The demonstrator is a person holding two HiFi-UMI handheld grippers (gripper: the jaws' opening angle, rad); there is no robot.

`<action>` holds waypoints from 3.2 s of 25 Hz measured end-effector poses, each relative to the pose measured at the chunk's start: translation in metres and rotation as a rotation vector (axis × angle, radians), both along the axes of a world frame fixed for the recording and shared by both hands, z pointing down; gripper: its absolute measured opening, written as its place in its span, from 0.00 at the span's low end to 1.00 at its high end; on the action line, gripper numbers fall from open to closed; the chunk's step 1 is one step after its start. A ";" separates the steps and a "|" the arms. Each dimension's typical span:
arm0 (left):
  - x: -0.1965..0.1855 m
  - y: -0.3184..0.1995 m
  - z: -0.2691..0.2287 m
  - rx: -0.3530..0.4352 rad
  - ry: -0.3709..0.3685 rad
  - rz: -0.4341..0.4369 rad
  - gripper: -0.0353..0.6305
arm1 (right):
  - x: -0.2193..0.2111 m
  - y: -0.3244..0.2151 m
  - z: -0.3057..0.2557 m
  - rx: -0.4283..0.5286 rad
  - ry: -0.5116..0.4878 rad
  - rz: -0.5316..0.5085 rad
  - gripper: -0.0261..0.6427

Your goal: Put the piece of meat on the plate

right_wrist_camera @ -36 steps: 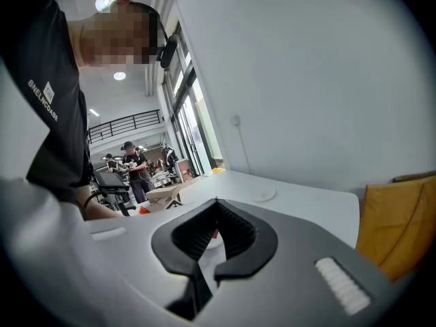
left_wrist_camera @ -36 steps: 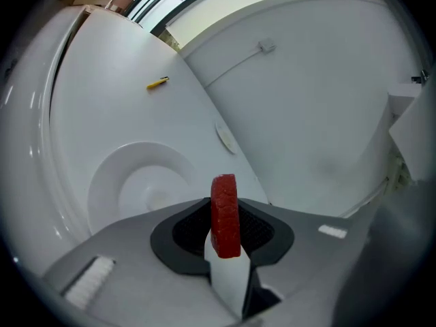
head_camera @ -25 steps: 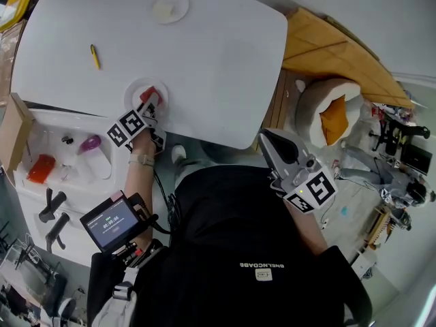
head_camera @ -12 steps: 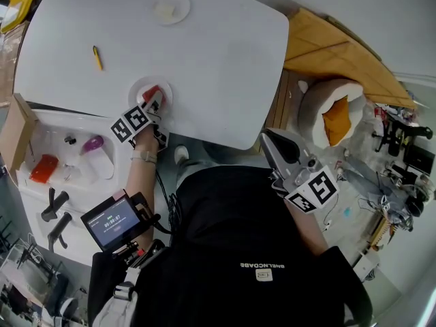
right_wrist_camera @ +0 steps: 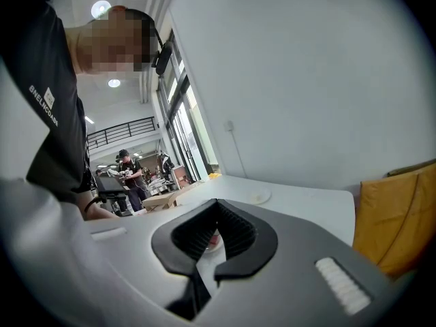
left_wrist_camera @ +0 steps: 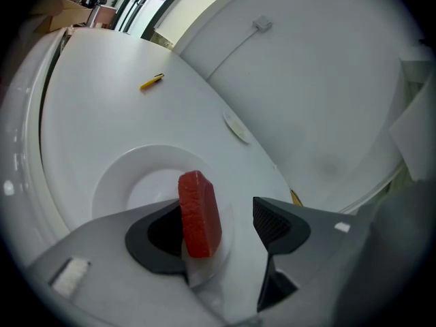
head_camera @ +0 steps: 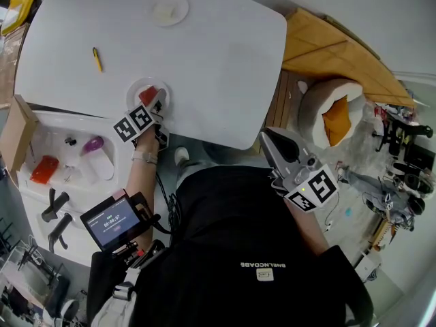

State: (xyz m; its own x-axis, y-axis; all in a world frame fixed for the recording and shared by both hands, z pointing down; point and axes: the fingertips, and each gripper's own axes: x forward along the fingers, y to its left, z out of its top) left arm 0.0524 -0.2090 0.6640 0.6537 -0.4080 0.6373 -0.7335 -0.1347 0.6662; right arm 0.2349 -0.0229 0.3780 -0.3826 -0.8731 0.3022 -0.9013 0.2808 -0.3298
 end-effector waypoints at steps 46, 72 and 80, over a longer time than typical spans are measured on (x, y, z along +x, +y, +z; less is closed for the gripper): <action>-0.034 -0.006 -0.062 0.247 -0.151 0.066 0.65 | -0.024 -0.006 -0.011 0.023 -0.060 -0.057 0.05; -0.062 0.039 -0.188 0.549 -0.004 0.001 0.07 | -0.101 -0.066 -0.003 0.021 -0.238 -0.302 0.05; -0.085 0.075 -0.238 0.592 0.053 -0.035 0.08 | -0.146 -0.067 -0.023 0.039 -0.265 -0.403 0.05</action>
